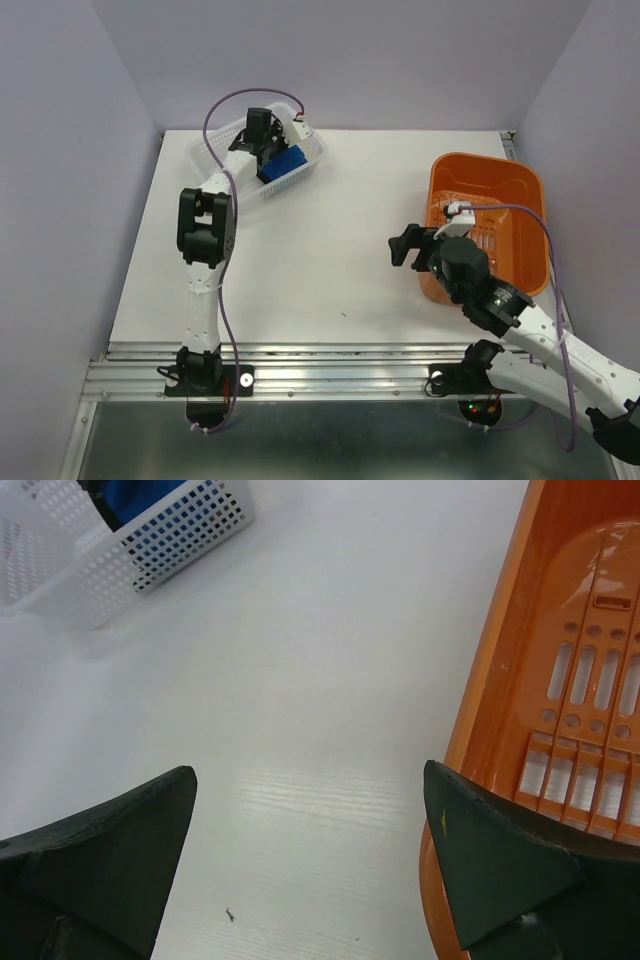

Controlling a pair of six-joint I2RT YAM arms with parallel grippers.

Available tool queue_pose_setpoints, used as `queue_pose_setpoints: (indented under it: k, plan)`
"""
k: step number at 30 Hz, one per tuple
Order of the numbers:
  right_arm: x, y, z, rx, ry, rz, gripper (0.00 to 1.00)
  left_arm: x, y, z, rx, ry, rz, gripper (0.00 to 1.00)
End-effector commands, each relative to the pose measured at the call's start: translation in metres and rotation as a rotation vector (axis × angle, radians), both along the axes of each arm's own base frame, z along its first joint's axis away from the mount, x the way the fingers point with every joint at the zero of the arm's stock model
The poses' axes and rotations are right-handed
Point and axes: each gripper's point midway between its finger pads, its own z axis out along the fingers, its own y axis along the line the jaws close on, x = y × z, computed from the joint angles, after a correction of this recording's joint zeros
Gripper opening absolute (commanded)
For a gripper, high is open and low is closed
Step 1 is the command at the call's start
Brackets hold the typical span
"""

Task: Fold and stack the towels
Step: Neatly place the folded towel into the bin

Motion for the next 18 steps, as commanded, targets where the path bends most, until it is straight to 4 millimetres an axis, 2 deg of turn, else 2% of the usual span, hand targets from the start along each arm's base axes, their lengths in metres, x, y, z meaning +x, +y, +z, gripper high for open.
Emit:
queue_pose_setpoints:
  k: [1, 8, 18]
  plan:
    - [0.007, 0.002, 0.015, 0.009, -0.043, -0.016, 1.00, 0.015, 0.011, 0.045, -0.009, -0.098, 0.004, 0.00]
    - [0.010, 0.003, 0.013, 0.000, -0.035, -0.025, 1.00, 0.028, 0.010, 0.049, -0.021, -0.136, 0.010, 0.00]
    - [0.013, 0.002, 0.013, -0.011, -0.039, -0.036, 1.00, 0.043, 0.013, 0.043, -0.029, -0.164, 0.060, 0.00]
